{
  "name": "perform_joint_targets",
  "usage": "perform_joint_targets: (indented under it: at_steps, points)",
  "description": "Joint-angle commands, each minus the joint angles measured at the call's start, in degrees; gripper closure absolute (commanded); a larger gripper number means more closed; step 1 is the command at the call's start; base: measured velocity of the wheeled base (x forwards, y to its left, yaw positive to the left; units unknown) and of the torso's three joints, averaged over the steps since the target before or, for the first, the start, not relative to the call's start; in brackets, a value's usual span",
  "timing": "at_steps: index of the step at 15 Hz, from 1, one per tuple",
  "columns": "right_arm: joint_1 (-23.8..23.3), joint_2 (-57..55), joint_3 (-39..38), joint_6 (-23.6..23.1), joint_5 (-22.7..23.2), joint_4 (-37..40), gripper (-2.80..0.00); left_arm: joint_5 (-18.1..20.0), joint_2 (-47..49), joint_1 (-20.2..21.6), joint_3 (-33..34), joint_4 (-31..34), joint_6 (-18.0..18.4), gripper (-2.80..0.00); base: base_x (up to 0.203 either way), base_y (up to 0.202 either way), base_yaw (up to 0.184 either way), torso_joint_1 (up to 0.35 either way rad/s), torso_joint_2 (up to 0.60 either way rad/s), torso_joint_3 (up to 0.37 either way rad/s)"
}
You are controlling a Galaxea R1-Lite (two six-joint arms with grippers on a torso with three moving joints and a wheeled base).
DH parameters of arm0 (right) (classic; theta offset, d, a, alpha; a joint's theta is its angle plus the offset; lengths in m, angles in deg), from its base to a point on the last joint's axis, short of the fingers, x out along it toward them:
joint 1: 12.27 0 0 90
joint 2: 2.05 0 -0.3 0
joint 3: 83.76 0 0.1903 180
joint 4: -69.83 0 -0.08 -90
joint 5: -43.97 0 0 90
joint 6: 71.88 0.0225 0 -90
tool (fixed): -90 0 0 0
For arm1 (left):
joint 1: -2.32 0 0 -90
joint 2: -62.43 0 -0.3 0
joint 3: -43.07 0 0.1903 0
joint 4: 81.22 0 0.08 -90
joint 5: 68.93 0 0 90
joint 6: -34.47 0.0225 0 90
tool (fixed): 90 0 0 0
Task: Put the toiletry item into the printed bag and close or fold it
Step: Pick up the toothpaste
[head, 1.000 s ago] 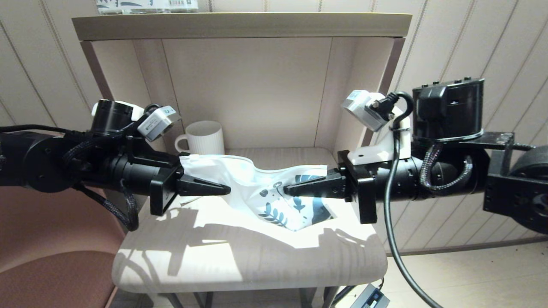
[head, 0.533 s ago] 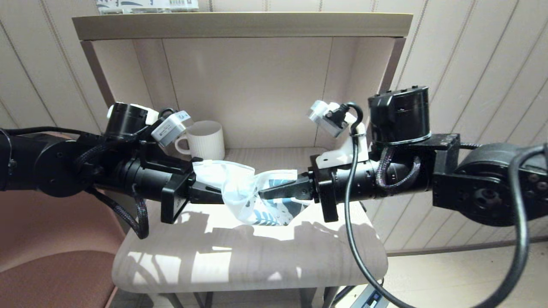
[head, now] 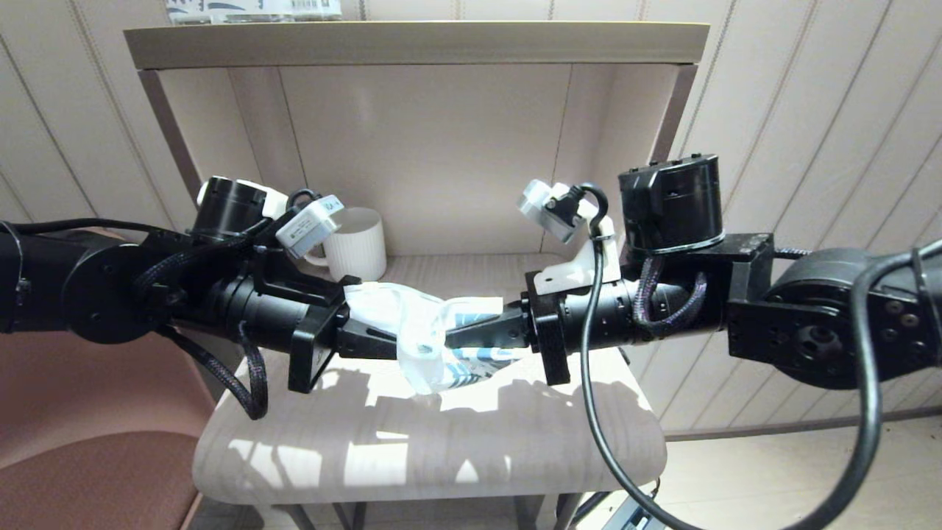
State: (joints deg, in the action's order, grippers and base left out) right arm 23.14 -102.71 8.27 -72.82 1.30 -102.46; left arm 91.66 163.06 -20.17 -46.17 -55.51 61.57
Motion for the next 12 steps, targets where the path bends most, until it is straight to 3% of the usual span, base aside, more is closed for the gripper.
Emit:
perform_joint_targets:
  at_steps: [1, 5, 12]
  points:
    - [-0.30, 1.57, -0.61, -0.03, 0.31, -0.17, 0.00, 0.12, -0.09, 0.22, 0.38, 0.08, 0.15, 0.00, 0.000, 0.000, 0.000, 0.000, 0.00, 0.000]
    - [-0.57, 4.39, -3.89, -0.12, 0.31, -0.43, 0.00, -0.28, 0.09, 2.83, 0.48, -0.21, -0.20, 0.00, 0.000, 0.000, 0.000, 0.000, 0.00, 0.000]
    - [-0.70, 5.50, -5.66, -0.73, 0.31, -0.52, 0.00, -0.63, 0.18, 3.16, 0.56, -0.14, -0.20, 0.00, 0.000, 0.000, 0.000, 0.000, 0.00, 0.000]
